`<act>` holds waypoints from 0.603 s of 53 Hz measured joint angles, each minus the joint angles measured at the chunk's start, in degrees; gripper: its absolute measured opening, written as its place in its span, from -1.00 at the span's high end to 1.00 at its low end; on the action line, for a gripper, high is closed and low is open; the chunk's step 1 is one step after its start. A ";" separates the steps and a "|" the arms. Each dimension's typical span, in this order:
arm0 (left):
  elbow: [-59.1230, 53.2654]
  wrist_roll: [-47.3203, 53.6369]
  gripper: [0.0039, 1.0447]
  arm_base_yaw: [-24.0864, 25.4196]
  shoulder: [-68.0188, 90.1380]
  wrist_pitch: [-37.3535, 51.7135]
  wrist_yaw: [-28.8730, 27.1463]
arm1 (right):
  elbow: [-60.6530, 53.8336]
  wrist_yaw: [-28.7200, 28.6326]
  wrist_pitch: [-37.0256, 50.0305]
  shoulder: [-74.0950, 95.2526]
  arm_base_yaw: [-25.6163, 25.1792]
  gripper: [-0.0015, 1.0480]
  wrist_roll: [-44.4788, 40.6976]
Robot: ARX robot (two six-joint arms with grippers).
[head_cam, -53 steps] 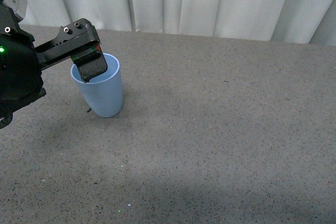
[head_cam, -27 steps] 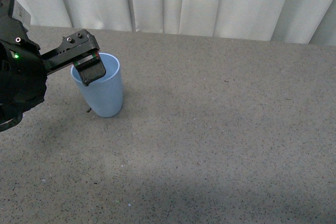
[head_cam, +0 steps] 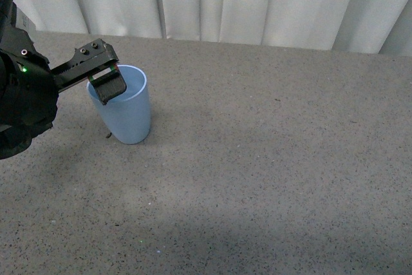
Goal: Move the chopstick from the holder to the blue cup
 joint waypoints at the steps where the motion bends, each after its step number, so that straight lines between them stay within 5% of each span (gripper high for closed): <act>1: 0.04 -0.04 -0.88 0.00 0.02 0.00 0.00 | 0.00 0.00 0.00 0.00 0.00 -0.82 0.00; 25: 1.97 -1.29 -0.88 0.22 3.67 -1.05 -1.11 | 0.00 0.00 0.00 0.00 0.00 -0.82 0.00; 32: 2.64 -1.29 -0.51 0.07 4.04 -0.52 -1.84 | 0.00 0.00 0.00 0.00 0.00 -0.82 0.00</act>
